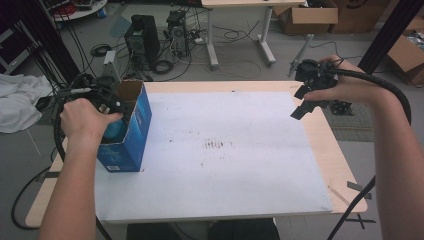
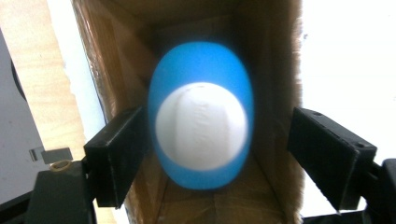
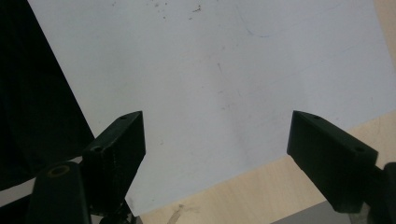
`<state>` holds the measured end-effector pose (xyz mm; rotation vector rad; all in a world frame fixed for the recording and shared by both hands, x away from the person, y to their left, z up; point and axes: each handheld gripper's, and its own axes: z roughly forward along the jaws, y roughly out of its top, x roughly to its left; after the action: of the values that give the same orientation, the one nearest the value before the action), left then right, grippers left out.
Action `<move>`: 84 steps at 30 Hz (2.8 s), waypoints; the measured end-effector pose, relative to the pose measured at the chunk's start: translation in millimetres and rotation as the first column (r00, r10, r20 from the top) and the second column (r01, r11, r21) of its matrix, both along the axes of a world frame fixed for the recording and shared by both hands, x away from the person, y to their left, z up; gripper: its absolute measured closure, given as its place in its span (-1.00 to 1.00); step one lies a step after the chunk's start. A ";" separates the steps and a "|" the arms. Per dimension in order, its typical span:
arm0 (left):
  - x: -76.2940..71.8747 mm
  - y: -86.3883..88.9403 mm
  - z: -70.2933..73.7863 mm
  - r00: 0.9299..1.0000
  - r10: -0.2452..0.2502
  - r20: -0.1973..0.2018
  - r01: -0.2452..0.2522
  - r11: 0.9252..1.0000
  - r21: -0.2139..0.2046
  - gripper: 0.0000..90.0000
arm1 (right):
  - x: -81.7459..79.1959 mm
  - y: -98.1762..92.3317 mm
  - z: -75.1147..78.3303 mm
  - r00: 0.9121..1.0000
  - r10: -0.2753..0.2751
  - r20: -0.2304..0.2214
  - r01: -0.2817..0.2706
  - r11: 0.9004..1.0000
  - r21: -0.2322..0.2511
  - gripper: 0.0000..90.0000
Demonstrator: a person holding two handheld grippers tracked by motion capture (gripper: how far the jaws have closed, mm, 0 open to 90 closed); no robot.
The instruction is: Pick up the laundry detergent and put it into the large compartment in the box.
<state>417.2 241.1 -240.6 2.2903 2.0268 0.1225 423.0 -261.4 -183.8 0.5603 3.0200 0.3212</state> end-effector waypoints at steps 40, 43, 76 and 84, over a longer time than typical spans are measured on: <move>-18.9 -153.3 55.7 0.877 -0.470 0.103 0.475 0.879 -0.030 -0.66 | -11.1 1.5 6.2 1.000 0.003 0.004 -0.003 1.000 0.000 -0.59; -19.9 -164.5 49.3 0.861 -0.500 0.093 0.505 0.863 -0.032 -0.66 | -11.4 1.6 5.5 1.000 0.001 0.003 -0.001 1.000 0.002 -0.59; -23.9 -204.0 18.0 0.809 -0.583 0.069 0.587 0.809 -0.040 -0.66 | -18.6 -1.6 2.6 1.000 -0.015 0.000 0.015 1.000 0.000 -0.63; -25.0 -206.5 18.2 0.807 -0.587 0.069 0.590 0.807 -0.033 -0.66 | -20.3 -2.4 2.6 1.000 -0.017 0.000 0.017 1.000 -0.003 -0.63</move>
<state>392.2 34.6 -222.4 2.7168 1.1815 0.0850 402.6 -263.8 -181.2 0.5854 3.0130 0.3154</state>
